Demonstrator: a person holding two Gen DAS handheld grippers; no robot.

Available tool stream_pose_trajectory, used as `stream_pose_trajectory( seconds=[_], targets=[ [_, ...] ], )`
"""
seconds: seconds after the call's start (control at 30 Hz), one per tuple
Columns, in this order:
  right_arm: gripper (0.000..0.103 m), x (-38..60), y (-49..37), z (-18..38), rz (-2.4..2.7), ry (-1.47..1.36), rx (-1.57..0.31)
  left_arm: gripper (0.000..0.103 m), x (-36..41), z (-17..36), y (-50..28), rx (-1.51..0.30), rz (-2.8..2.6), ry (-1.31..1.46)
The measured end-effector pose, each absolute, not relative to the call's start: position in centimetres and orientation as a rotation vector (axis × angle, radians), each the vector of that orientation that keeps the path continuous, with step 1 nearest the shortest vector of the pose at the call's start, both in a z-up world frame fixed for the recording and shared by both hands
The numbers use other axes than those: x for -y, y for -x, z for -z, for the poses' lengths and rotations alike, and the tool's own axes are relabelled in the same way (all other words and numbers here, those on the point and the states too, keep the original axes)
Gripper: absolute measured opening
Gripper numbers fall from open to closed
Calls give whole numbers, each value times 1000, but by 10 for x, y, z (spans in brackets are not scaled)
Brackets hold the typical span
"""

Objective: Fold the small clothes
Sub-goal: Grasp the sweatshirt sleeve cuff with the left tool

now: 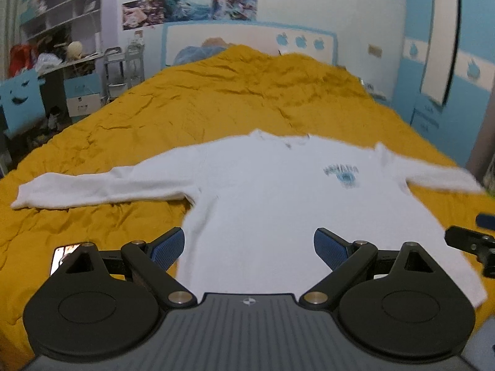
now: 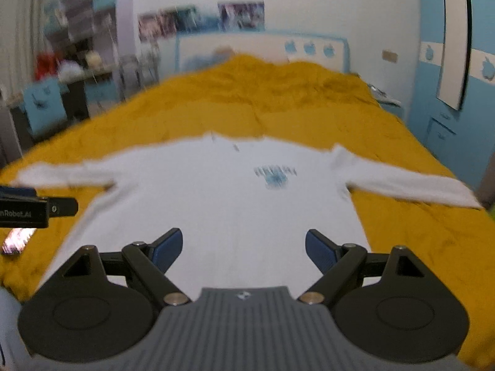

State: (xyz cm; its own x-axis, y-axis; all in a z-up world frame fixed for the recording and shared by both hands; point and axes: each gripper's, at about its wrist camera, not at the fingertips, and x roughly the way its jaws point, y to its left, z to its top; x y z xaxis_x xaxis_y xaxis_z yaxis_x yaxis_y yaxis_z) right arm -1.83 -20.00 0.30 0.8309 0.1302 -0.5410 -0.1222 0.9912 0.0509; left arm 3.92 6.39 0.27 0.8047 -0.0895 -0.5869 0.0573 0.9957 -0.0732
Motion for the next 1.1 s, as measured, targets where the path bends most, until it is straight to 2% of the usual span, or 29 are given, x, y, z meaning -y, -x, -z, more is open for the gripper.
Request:
stream_pose_trajectory(
  seconds=[0.1,0.2,0.27,0.47,0.6,0.8,0.9,0.93,1.1],
  targets=[
    [82,222,-2,2,-199,-155,-532,103,-97,-5,-54,-596,61,134],
    [83,236,-11,9,-173,-257,-373,100,-142,-6,-74,-581,9,205],
    [83,233,-19,12,-133,-221,-314,100,-174,-8,-83,-572,-38,242],
    [83,212,-58,13,-168,-77,-291,100,-294,-6,-115,-567,-224,335],
    [83,201,-98,18,-180,-113,-374,100,-359,10,-127,-524,-366,427],
    [82,171,-143,29,-246,-165,-482,99,-440,58,-138,-508,-487,747],
    [81,159,-160,37,-253,-156,-522,95,-465,82,-139,-498,-514,874],
    [79,156,-166,39,-255,-152,-533,92,-475,89,-135,-489,-515,902],
    [63,147,-188,50,-227,-101,-588,89,-487,105,-141,-471,-518,918]
  ],
)
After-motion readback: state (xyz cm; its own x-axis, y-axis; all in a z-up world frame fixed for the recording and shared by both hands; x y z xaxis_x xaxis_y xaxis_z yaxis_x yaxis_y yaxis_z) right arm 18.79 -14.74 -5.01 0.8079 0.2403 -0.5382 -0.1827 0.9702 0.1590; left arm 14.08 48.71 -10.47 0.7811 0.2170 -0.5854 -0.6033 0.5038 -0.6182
